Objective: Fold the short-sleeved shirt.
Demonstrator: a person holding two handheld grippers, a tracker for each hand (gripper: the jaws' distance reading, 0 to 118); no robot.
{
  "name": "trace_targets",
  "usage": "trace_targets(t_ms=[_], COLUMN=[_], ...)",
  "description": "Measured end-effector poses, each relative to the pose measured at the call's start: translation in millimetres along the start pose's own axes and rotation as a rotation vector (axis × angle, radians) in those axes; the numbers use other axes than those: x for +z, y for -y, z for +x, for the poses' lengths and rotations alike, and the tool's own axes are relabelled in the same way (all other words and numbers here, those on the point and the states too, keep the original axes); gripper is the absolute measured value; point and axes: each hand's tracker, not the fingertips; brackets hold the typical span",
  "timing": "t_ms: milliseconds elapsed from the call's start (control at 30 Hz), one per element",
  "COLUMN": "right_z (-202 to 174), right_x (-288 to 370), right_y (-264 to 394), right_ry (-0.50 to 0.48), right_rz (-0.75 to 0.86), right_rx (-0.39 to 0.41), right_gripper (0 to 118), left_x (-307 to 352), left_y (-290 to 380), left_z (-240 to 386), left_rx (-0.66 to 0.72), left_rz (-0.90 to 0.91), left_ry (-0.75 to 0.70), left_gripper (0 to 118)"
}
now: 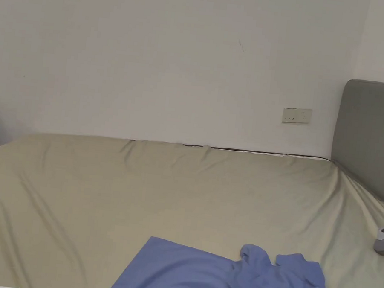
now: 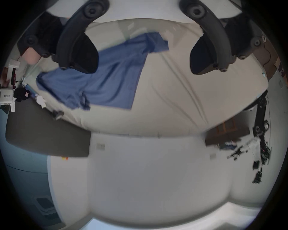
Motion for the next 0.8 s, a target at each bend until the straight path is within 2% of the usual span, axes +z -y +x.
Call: trace_targets(t_ms=[33,67,100,167,200,267,300,333,367,400,567,733,800], right_z=[-3.9,-8.3,-11.7,-21.3,-24.2,-27.1,-27.8,-30.9,-33.5,-36.5,-37.2,-34.6,-34.2], right_x=[10.0,17.8,25.5,34.9,38.1,43.1,40.8,42.1,39.5,38.9,36.7,33.4,32.9], right_y=[-5.5,-10.0,-14.1,-20.2,-21.2,-26.0,-20.5,-22.9,-20.4,-19.3,-14.5,-13.8,-12.8], right_ry=[-0.001,-0.003,-0.005,0.004,0.01,-0.039,-0.085,-0.062,-0.059,-0.052,-0.074,-0.072,-0.069], right_rz=[0.039,0.07,0.1,0.148,0.149,0.187,0.102,0.154,0.132,0.142,0.114,0.102,0.101], right_rx=[0.013,0.029,0.04,0.094,0.083,0.077,0.006,0.08,0.073,0.12,0.105,0.096,0.101], right_gripper=[96,66,56,36,9,6,6,5,4,4,1,0,0], left_x=[11.9,23.1,31.3,42.9,47.9,52.4,49.1,48.3,47.4,45.2,30.0,14.9,8.4], left_y=[-8.1,-13.4,-16.9,-23.3,-24.2,-26.2,-21.5,-18.1,-14.6,-10.5,3.4,18.5,26.7], left_z=[3.5,6.2,9.3,22.7,26.2,28.4,30.4,32.6,34.6,35.8,22.7,2.8,-10.0], left_rx=[0.005,0.006,-0.007,-0.06,-0.042,-0.028,-0.049,-0.062,-0.086,-0.116,-0.061,-0.063,0.01], left_rz=[0.046,0.093,0.126,0.157,0.165,0.127,0.104,0.105,0.096,0.081,0.001,-0.032,-0.016], left_ry=[0.011,0.029,0.021,-0.04,-0.041,0.065,0.066,0.06,0.064,0.066,0.072,0.061,0.039], left_gripper=[81,35,35,11,0,0,0,0,0,0,0,0,2])
